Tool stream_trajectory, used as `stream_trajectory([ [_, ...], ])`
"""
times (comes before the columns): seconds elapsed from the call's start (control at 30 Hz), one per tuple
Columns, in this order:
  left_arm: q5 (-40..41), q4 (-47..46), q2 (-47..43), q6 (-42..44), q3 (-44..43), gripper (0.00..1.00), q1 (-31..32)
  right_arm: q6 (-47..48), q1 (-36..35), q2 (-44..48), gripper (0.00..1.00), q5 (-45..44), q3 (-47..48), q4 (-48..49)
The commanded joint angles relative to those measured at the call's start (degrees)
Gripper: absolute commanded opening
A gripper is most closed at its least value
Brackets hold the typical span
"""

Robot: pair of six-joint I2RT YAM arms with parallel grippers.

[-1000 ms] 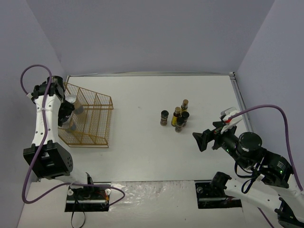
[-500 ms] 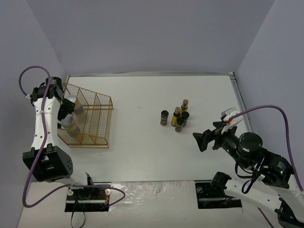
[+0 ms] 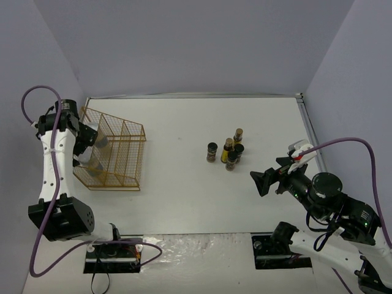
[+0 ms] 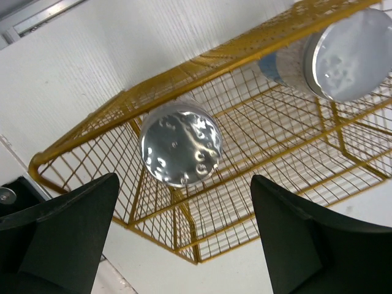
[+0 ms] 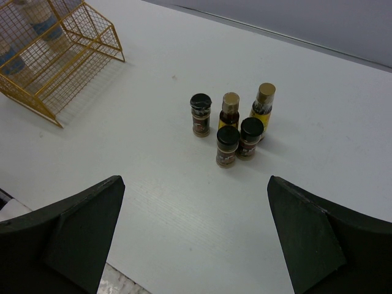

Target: Organize the condiment bottles

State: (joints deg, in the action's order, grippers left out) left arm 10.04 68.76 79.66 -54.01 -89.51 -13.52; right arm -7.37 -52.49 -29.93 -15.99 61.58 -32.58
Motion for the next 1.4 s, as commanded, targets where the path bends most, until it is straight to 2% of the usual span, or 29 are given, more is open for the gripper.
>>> stream_trajectory([
  [0.0, -5.6, 0.0, -6.0, 3.7, -6.8, 0.92, 0.6, 0.8, 0.0, -1.6, 1.00, 0.3, 1.1, 3.1],
  [0.1, -6.5, 0.8, -7.7, 6.8, -9.4, 0.97, 2.0, 0.9, 0.1, -3.0, 1.00, 0.2, 2.3, 3.1],
  [0.2, -7.7, 0.1, -10.0, 10.0, -10.8, 0.97, 3.8, 1.2, 0.0, -4.6, 1.00, 0.0, 3.6, 3.1],
  [0.27, -9.2, -4.7, -11.9, 13.5, -9.2, 0.97, 6.5, 0.9, 0.0, -5.7, 1.00, -0.3, 4.5, 3.2],
  [0.43, -11.7, -17.1, -16.3, 24.1, -1.5, 0.97, 17.2, -0.2, 0.1, -8.5, 1.00, -0.8, 6.3, 3.2],
  [0.63, -12.7, -31.4, -16.7, 31.1, 6.2, 0.97, 32.5, -1.8, 0.1, -11.0, 1.00, -4.3, 7.7, 3.7],
  [0.73, -12.0, -36.3, -14.3, 34.3, 7.6, 0.97, 41.2, -2.9, 0.1, -11.6, 1.00, -5.3, 7.9, 3.8],
  [0.8, -9.6, -39.1, -9.5, 38.0, 6.2, 0.97, 47.9, -5.3, 0.1, -12.1, 1.00, -7.0, 7.7, 4.2],
  [0.9, -12.4, -44.5, -4.5, 38.4, 4.5, 0.97, 53.3, -8.3, 0.0, -11.8, 1.00, -9.0, 6.7, 4.9],
  [1.1, -17.8, -54.7, 6.8, 40.6, 0.7, 0.97, 57.7, -13.8, 0.1, -11.7, 1.00, -12.0, 5.8, 5.5],
  [1.37, -23.9, -61.2, 18.1, 42.5, -5.0, 0.92, 58.3, -18.6, 0.1, -9.5, 1.00, -14.4, 4.0, 5.7],
])
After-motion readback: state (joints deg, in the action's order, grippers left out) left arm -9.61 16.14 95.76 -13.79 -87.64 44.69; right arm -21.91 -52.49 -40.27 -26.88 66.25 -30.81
